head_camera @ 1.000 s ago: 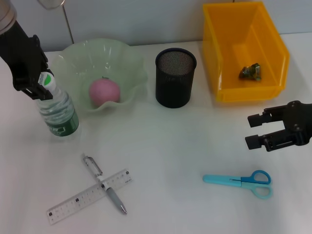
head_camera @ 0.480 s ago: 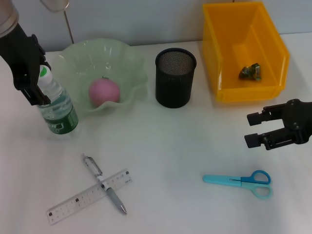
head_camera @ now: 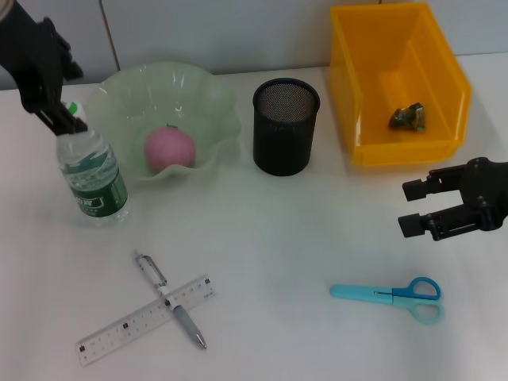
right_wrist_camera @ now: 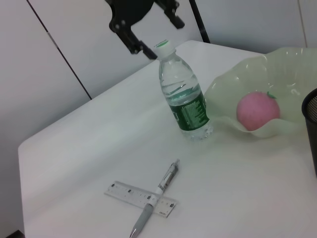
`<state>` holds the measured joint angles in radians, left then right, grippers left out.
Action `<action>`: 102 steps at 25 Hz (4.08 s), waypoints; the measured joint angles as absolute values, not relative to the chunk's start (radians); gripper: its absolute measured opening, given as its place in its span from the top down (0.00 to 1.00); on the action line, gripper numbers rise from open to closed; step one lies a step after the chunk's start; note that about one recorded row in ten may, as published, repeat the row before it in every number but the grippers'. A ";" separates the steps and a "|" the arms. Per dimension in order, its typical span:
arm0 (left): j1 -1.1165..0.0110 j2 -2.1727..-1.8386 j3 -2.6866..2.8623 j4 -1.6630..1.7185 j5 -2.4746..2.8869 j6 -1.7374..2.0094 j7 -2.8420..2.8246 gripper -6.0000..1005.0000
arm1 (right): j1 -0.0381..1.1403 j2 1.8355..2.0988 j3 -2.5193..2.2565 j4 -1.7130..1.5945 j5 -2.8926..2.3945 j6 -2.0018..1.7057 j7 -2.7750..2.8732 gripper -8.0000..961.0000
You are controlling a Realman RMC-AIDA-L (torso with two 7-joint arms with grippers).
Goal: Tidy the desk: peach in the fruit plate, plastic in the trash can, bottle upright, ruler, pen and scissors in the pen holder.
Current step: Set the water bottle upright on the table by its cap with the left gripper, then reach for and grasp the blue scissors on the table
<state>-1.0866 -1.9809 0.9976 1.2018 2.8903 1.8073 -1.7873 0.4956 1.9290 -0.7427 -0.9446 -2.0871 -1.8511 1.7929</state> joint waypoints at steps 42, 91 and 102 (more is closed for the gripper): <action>-0.609 -2.070 1.158 0.784 1.612 1.577 -1.457 0.22 | 0.503 1.920 -0.715 -1.022 -2.052 -1.895 1.741 0.17; -0.402 -2.065 1.150 0.753 1.602 1.543 -1.284 0.23 | 0.785 2.070 -1.183 -1.142 -2.633 -1.873 1.927 0.17; -0.403 -2.065 1.132 0.737 1.603 1.529 -1.284 0.23 | 0.770 2.077 -1.270 -1.112 -2.657 -1.803 1.966 0.17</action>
